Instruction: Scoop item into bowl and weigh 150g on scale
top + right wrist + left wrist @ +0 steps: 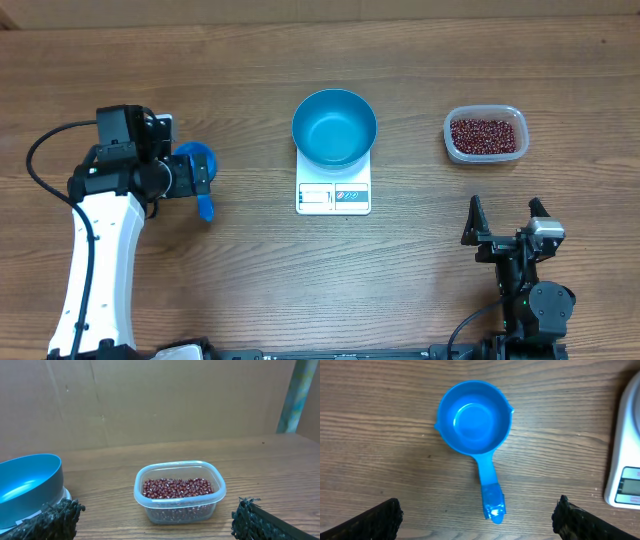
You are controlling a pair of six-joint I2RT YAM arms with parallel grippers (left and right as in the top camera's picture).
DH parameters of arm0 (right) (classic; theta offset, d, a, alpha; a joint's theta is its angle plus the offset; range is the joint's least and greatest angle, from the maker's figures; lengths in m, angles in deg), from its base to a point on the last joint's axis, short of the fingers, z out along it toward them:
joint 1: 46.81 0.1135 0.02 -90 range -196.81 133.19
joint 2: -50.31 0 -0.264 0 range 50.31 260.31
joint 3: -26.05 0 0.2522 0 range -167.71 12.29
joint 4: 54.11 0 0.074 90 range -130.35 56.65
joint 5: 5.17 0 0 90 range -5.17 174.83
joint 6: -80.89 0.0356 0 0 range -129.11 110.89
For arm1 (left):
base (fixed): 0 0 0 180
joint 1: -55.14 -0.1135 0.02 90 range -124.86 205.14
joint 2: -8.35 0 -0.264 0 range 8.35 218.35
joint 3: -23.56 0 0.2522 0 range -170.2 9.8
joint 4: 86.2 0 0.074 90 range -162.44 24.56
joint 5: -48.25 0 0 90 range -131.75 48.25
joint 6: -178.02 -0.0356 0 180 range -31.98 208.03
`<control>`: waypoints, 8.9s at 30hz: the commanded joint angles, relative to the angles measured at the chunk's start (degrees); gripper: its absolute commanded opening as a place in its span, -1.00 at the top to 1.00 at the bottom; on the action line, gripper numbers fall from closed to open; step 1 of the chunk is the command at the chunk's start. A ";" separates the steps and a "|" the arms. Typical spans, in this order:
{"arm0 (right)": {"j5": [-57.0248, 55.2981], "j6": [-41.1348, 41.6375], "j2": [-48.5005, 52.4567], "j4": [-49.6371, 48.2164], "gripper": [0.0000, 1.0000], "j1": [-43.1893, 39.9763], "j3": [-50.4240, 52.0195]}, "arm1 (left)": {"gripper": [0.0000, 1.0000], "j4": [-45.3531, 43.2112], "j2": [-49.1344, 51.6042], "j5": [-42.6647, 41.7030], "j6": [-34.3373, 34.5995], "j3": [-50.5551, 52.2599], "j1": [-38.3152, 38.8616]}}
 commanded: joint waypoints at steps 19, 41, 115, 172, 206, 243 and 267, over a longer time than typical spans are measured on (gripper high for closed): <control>-0.66 -0.24 -0.61 -0.28 -1.00 -0.28 0.59 | -1.00 -0.90 19.08 5.79 7.54 -6.93 -1.22; -0.66 -0.24 -0.61 -0.28 -1.00 -0.31 0.59 | -0.99 -6.27 23.65 5.73 7.80 -6.97 -3.50; -0.68 -0.24 -0.61 -0.28 -1.00 -0.28 0.59 | 0.91 -13.33 29.33 0.46 7.67 -6.21 -5.25; -0.63 -0.24 -0.61 -0.33 -1.00 -0.28 0.59 | 0.91 28.96 28.76 0.66 71.10 -41.77 31.58; 28.68 18.29 38.05 29.77 -1.00 -0.28 -51.39 | 0.92 21.44 28.76 0.24 72.00 -42.03 34.05; 25.70 57.02 72.54 -9.42 -0.81 15.17 -52.63 | 0.91 8.66 28.76 -3.13 96.61 -42.29 36.37; 22.36 55.69 72.54 -4.52 -0.27 16.00 -52.63 | 0.92 4.98 28.76 -6.27 97.70 -42.29 39.80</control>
